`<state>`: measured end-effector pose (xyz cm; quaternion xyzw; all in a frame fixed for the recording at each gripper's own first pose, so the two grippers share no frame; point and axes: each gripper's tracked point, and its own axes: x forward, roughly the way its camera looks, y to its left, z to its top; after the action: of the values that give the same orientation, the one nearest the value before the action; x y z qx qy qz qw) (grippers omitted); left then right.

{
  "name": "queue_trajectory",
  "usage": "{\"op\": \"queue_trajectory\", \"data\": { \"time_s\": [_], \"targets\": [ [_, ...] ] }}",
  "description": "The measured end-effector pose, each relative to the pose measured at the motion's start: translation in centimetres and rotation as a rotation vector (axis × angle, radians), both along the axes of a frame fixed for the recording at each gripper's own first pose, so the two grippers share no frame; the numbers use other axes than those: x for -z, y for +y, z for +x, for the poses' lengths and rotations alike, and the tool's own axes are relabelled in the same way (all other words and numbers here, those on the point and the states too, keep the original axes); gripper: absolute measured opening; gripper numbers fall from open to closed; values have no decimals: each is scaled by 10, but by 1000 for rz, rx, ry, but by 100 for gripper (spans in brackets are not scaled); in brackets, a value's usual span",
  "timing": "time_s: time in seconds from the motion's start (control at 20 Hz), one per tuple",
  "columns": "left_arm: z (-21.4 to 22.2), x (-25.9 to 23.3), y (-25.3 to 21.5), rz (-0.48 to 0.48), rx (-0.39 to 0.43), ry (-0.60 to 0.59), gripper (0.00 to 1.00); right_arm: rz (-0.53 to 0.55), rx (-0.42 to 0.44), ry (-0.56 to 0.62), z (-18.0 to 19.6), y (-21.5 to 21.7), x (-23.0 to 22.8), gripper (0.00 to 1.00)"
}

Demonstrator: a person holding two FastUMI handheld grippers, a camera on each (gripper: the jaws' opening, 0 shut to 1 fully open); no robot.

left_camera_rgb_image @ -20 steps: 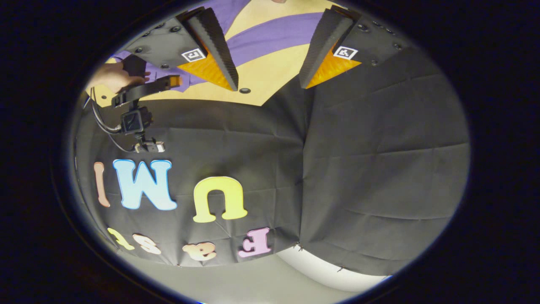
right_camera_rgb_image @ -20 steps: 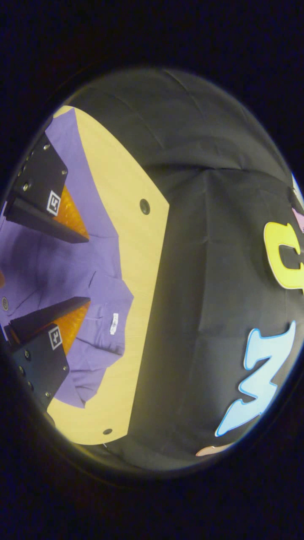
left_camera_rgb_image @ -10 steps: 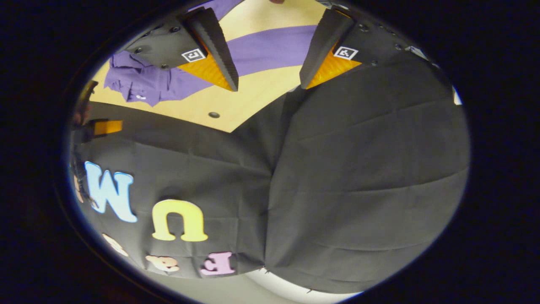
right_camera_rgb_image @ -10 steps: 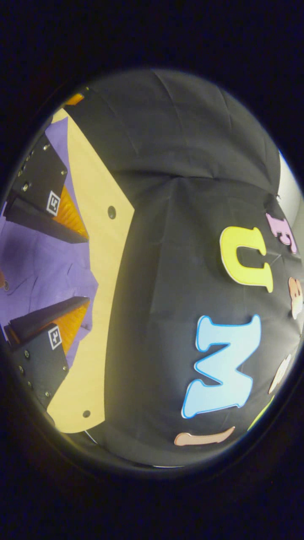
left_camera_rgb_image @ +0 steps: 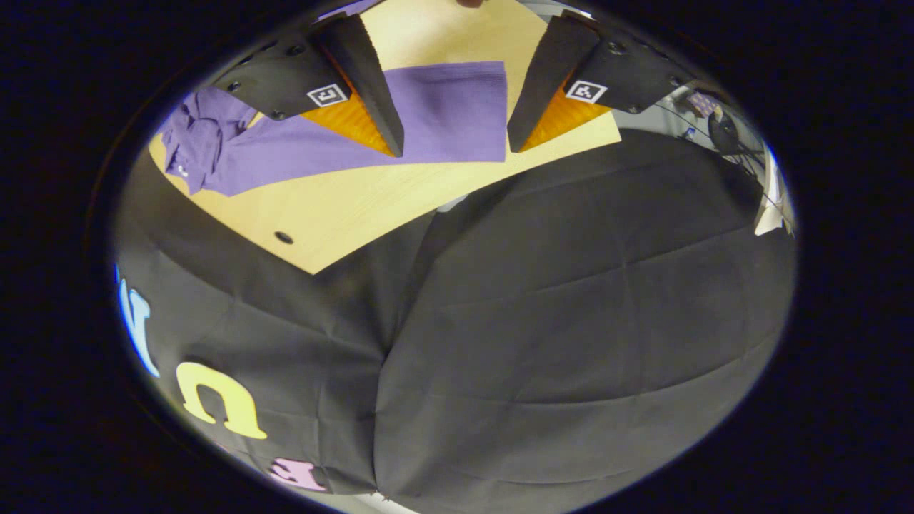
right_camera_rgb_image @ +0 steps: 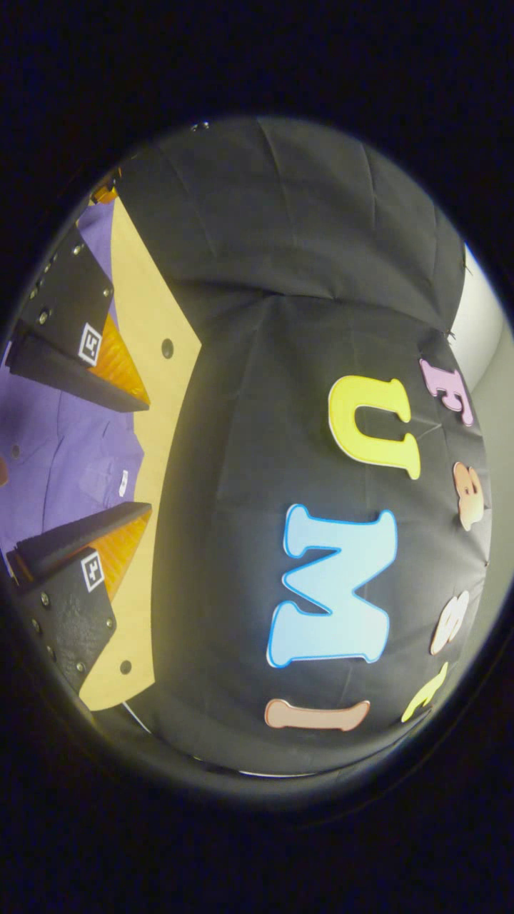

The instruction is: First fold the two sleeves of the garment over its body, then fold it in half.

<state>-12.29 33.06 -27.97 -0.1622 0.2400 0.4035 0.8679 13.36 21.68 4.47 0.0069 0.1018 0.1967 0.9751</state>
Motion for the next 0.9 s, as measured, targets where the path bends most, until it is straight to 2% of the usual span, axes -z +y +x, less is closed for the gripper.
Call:
{"op": "queue_trajectory", "data": {
  "time_s": [0.2,0.4,0.55,0.8,0.9],
  "targets": [
    [-1,27,8,-52,-20,66,96,-9,34,-45,-12,-27,-14,78],
    [-6,48,8,-125,-38,79,95,-2,56,-36,-21,-44,-13,78],
    [-7,65,8,-135,-52,115,96,-8,69,-19,-28,-56,-4,78],
    [-5,71,8,-78,0,158,94,9,68,6,-38,-60,3,78],
    [6,72,2,-71,27,143,74,18,62,13,-40,-59,6,78]
  ]
}}
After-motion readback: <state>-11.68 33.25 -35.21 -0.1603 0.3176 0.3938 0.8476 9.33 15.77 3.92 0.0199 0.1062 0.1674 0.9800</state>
